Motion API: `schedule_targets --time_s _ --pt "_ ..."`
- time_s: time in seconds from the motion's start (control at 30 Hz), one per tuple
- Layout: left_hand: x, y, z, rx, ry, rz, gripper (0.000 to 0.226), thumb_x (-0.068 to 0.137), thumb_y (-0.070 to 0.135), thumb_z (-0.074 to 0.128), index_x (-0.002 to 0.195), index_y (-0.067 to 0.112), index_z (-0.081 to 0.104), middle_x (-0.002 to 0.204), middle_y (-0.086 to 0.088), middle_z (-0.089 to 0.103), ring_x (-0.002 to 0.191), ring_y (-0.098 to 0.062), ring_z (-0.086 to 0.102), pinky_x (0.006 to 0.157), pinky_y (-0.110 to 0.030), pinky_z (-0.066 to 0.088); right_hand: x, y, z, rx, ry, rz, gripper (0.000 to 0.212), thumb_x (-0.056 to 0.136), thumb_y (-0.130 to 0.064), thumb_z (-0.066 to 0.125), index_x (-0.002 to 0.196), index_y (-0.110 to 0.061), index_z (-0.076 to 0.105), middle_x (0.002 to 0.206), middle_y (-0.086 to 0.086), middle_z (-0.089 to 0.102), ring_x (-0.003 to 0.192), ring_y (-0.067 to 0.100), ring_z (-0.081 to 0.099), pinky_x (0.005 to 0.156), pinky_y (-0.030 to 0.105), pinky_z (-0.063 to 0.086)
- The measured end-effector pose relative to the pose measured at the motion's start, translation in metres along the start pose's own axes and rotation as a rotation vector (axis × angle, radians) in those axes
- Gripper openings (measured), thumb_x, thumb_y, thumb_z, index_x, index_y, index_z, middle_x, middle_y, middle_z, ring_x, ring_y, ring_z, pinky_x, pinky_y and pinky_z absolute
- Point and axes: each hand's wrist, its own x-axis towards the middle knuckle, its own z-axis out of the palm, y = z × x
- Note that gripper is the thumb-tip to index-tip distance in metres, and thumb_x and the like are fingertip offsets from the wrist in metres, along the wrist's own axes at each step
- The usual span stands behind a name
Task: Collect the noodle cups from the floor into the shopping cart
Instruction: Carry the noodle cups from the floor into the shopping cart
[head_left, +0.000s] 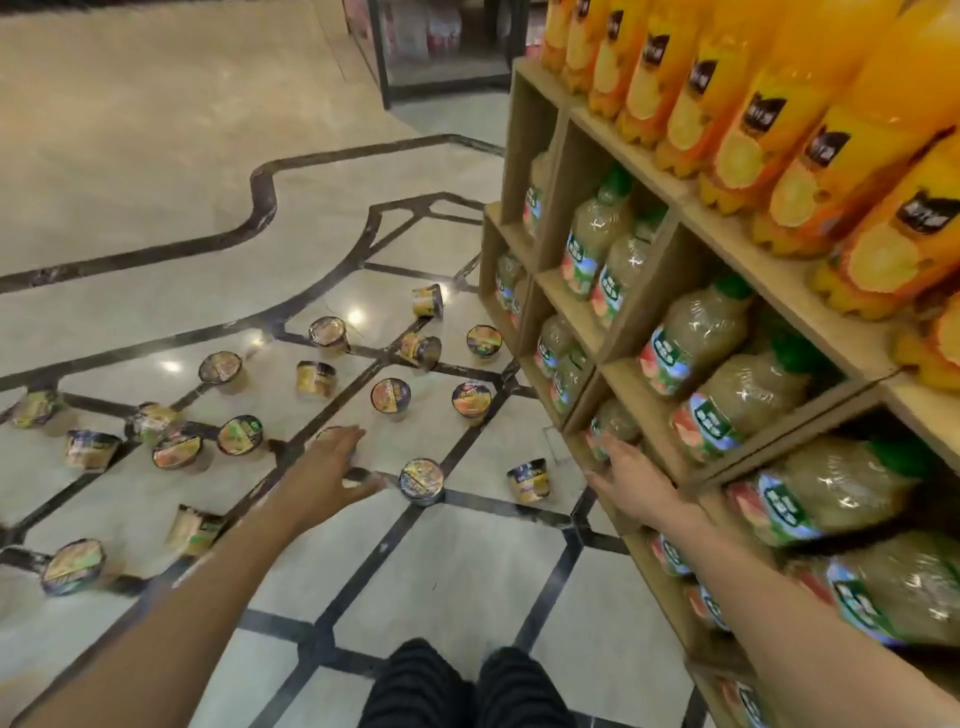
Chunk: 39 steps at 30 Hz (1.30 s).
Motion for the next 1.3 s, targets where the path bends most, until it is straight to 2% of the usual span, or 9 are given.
schedule_targets --time_s 0.13,0.27,0.47,0.6,0.73,0.87,1.1,1.2,1.3 --pt "0.084 -0.064 0.100 -0.262 -0.015 -0.164 0.108 0.060 0.052 0.082 0.145 0.013 0.031 0.145 -0.007 0.044 0.127 -0.025 0.047 0.101 -0.035 0.042 0.105 0.032 0.094 0.020 -0.007 0.057 0.080 0.088 -0.043 0.060 0.149 -0.013 0.020 0.150 0.012 0.034 0.135 0.030 0.035 0.109 0.039 0.032" --pt "0.158 -0.125 0.221 -0.342 -0.037 -0.230 0.124 0.057 0.042 0.089 0.150 0.008 0.014 0.150 -0.012 0.035 0.134 -0.030 0.040 0.103 -0.036 0.037 0.201 0.069 0.204 0.008 -0.031 0.133 0.082 0.082 -0.055 0.063 0.142 -0.009 0.030 0.140 0.016 0.044 0.128 0.032 0.043 0.107 0.041 0.034" --pt "0.236 -0.199 0.376 -0.405 0.008 -0.314 0.127 0.050 0.030 0.094 0.148 0.006 0.018 0.147 -0.015 0.040 0.129 -0.036 0.045 0.095 -0.039 0.041 0.312 0.109 0.337 0.284 -0.059 0.339 0.141 0.049 -0.078 0.071 0.149 -0.005 0.004 0.141 0.017 0.044 0.128 0.031 0.045 0.102 0.038 0.039" --pt "0.281 -0.207 0.440 -0.492 0.055 -0.261 0.133 0.038 0.028 0.097 0.147 0.010 0.022 0.142 -0.011 0.046 0.125 -0.034 0.049 0.091 -0.037 0.042 0.352 0.125 0.395 0.352 0.043 0.365 0.138 0.047 -0.066 0.075 0.149 -0.006 0.006 0.140 0.016 0.043 0.126 0.033 0.046 0.103 0.041 0.041" --pt "0.304 -0.200 0.465 -0.599 0.140 -0.238 0.129 0.029 0.044 0.091 0.141 0.019 0.032 0.123 0.002 0.055 0.110 -0.022 0.055 0.081 -0.032 0.044 0.365 0.134 0.420 0.331 0.179 0.386 0.116 0.054 -0.043 0.087 0.142 -0.001 0.024 0.135 0.016 0.043 0.123 0.032 0.045 0.104 0.042 0.040" --pt "0.307 -0.194 0.465 -0.659 0.182 -0.267 0.127 0.022 0.054 0.080 0.135 0.017 0.038 0.115 0.009 0.052 0.102 -0.012 0.051 0.078 -0.027 0.040 0.372 0.137 0.413 0.299 0.139 0.420 0.102 0.054 -0.024 0.090 0.133 -0.001 0.030 0.122 0.016 0.046 0.113 0.032 0.048 0.098 0.040 0.043" --pt "0.304 -0.186 0.479 -0.768 0.205 -0.330 0.133 0.024 0.057 0.082 0.141 0.017 0.032 0.125 0.005 0.049 0.111 -0.015 0.050 0.091 -0.035 0.046 0.372 0.138 0.416 0.301 0.162 0.422 0.101 0.052 -0.022 0.091 0.131 -0.005 0.030 0.117 0.014 0.048 0.110 0.029 0.049 0.095 0.040 0.046" --pt "0.307 -0.185 0.489 -0.792 0.198 -0.394 0.122 0.025 0.064 0.085 0.132 0.022 0.044 0.122 -0.002 0.060 0.111 -0.024 0.058 0.092 -0.046 0.051 0.373 0.139 0.419 0.294 0.172 0.425 0.101 0.052 -0.024 0.090 0.131 -0.005 0.030 0.118 0.013 0.048 0.111 0.029 0.048 0.096 0.039 0.045" --pt "0.315 -0.183 0.491 -0.820 0.204 -0.426 0.111 0.031 0.056 0.092 0.129 0.027 0.049 0.117 0.002 0.064 0.106 -0.022 0.062 0.087 -0.047 0.054 0.374 0.138 0.416 0.303 0.159 0.428 0.102 0.053 -0.025 0.090 0.132 -0.005 0.029 0.120 0.013 0.047 0.112 0.029 0.049 0.097 0.040 0.045"
